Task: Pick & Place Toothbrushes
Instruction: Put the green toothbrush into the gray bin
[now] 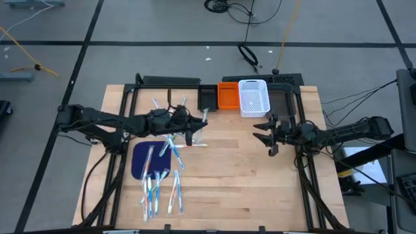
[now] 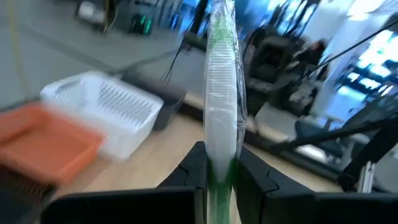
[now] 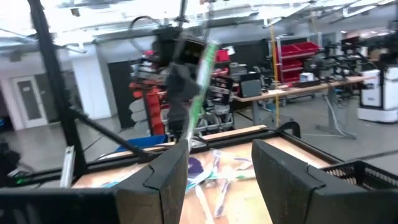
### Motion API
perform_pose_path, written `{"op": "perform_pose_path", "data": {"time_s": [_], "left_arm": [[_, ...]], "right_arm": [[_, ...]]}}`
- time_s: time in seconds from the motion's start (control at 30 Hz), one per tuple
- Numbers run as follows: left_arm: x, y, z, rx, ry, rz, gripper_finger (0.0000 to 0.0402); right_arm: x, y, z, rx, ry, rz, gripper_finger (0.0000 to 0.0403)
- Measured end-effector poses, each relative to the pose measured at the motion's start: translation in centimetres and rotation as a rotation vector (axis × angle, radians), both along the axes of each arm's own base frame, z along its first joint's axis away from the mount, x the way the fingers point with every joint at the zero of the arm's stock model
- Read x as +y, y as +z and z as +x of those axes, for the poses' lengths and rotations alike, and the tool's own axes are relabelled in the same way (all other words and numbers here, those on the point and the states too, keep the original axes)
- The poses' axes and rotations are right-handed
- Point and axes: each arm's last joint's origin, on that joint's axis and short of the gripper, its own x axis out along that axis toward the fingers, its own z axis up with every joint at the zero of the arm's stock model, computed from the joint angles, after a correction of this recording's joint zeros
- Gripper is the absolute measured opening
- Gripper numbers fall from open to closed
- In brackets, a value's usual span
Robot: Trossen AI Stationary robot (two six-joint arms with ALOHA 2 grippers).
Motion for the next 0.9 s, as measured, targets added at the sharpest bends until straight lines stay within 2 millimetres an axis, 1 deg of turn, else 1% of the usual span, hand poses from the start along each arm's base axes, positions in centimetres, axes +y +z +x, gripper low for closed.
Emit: {"op": "perform_pose_path", "data": {"time_s": [0.13,0.2,0.33,0.47,0.6,0.67,0.77,0.9], "left_arm": [[-0.4,-1.6,1.6,-0.035,-0.017,0.022,0.0029],[-0.5,-2.0,2.6,-0.049,-0.021,0.023,0.0033],[-0.7,-2.6,5.3,-0.024,-0.027,0.024,0.0052],[-0.8,-2.6,8.1,-0.024,-0.088,0.049,0.0048],[-1.2,-2.3,10.1,-0.026,-0.135,0.104,0.0030],[-1.4,-2.4,11.0,-0.004,-0.143,0.129,0.0030],[-1.4,-2.5,12.1,0.039,-0.149,0.136,0.0039],[-1.3,-2.5,13.0,0.085,-0.131,0.132,0.0055]], "right_arm": [[-0.5,-0.4,0.7,0.002,-0.002,0.038,0.0169],[-0.6,-0.4,1.0,-0.003,-0.010,0.056,0.0169],[-0.8,-0.1,2.1,0.030,-0.004,0.054,0.0169],[-1.1,0.4,3.4,0.052,0.001,0.042,0.0169],[-1.3,0.7,4.2,0.053,-0.006,0.049,0.0169],[-1.3,1.0,4.6,0.046,0.020,0.045,0.0169],[-1.1,1.4,5.0,0.039,0.068,0.036,0.0169],[-1.1,1.7,5.3,0.033,0.072,0.035,0.0169]]}}
